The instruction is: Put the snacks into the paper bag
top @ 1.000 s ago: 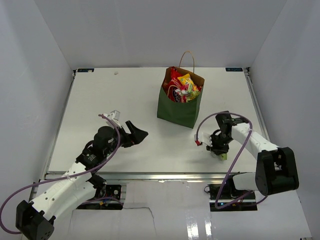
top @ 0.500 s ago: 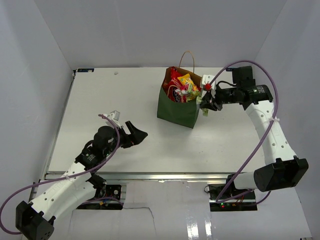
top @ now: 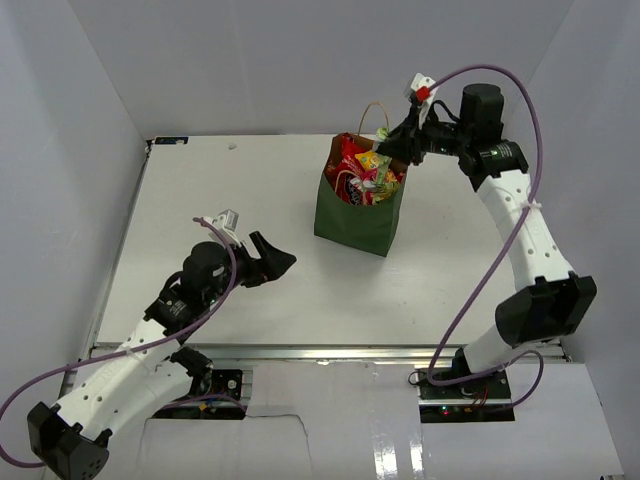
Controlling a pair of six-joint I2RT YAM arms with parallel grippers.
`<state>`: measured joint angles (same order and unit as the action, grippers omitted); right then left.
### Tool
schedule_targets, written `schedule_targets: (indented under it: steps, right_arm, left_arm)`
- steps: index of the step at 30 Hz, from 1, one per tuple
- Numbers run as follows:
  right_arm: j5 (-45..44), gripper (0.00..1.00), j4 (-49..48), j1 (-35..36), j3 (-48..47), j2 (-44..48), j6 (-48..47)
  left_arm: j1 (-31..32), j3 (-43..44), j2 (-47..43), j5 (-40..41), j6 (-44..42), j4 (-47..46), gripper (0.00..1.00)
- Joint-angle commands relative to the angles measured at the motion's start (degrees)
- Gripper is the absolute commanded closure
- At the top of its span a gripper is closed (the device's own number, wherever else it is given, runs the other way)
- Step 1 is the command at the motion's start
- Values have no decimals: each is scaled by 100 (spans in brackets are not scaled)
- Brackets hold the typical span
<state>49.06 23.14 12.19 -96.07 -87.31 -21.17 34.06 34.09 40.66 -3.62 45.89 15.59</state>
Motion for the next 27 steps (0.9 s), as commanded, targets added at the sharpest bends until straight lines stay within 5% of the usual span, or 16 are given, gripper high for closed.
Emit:
schedule_targets:
  steps: [1, 8, 13, 16, 22, 25, 27]
  right_arm:
    - [-212, 82, -442, 73, -464, -452, 570]
    - [-212, 76, -109, 231, -597, -788, 386]
    - [-283, 40, 68, 302, -483, -762, 175]
    - [-344, 26, 156, 302, -631, -665, 166]
    - [-537, 17, 341, 153, -913, -445, 411]
    - [-695, 2, 384, -224, -782, -200, 386]
    - [-1289, 10, 367, -426, -528, 45, 403]
  left_arm:
    - [-14, 300, -76, 72, -124, 216, 2]
    - [-14, 336, -103, 116, -19, 286, 2]
    - [-14, 441, 2, 107, -132, 278, 2]
    - [-14, 546, 126, 72, -212, 277, 2]
    - [-14, 862, 363, 63, -466, 286, 2]
    - [-14, 1038, 372, 124, -651, 339, 2]
    - [-14, 1135, 355, 168, -878, 400, 2]
